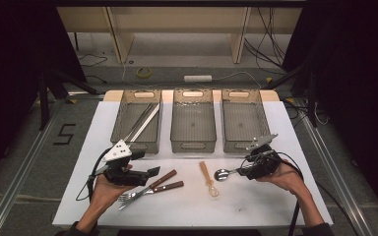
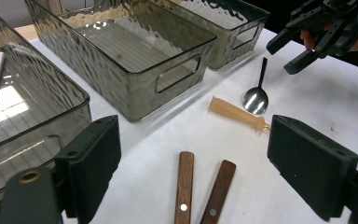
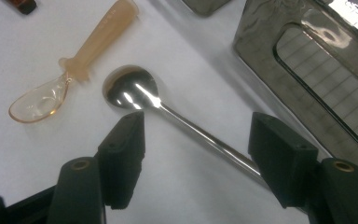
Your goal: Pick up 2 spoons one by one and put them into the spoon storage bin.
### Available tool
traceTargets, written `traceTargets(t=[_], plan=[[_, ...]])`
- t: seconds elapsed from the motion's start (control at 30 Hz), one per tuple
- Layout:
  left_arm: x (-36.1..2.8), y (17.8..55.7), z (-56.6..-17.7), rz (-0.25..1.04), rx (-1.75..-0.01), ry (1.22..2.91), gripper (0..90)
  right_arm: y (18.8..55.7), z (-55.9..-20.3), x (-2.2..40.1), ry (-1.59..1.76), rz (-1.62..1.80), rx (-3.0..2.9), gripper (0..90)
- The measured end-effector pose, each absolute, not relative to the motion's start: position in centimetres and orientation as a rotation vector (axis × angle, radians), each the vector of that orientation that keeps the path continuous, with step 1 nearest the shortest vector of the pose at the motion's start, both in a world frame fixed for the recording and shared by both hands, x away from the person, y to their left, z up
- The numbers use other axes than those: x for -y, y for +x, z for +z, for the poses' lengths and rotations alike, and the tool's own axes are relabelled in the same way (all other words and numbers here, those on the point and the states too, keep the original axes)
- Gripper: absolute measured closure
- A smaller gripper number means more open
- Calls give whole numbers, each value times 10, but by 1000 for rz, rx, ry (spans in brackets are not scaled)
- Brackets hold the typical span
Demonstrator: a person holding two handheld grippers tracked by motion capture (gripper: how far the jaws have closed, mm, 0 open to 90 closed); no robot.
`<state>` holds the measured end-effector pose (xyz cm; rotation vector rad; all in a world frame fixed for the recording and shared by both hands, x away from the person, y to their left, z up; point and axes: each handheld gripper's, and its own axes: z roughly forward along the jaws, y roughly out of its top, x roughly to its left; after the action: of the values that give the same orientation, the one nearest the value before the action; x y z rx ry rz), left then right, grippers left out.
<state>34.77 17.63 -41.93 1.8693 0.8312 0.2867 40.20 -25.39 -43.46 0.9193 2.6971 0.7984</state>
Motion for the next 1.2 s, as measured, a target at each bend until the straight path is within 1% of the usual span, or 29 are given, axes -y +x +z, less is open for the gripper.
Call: traceTargets(t=[0.13,0.2,0.43,0.6,0.83,1.2], plan=[[-175,344,-421,277,-836,1854,168,406,-436,254,899,769,-2707,398],[-174,342,-422,292,-833,1863,165,409,-435,254,892,757,-2703,400],[-177,339,-423,306,-832,1869,165,417,-433,252,859,730,-2734,461],[-175,337,-423,314,-817,1890,165,418,-438,247,812,676,-2772,505],[-176,338,-423,308,-818,1880,167,418,-446,235,707,590,-2831,555],[-175,339,-423,307,-812,1888,171,418,-457,220,607,507,-2866,600]])
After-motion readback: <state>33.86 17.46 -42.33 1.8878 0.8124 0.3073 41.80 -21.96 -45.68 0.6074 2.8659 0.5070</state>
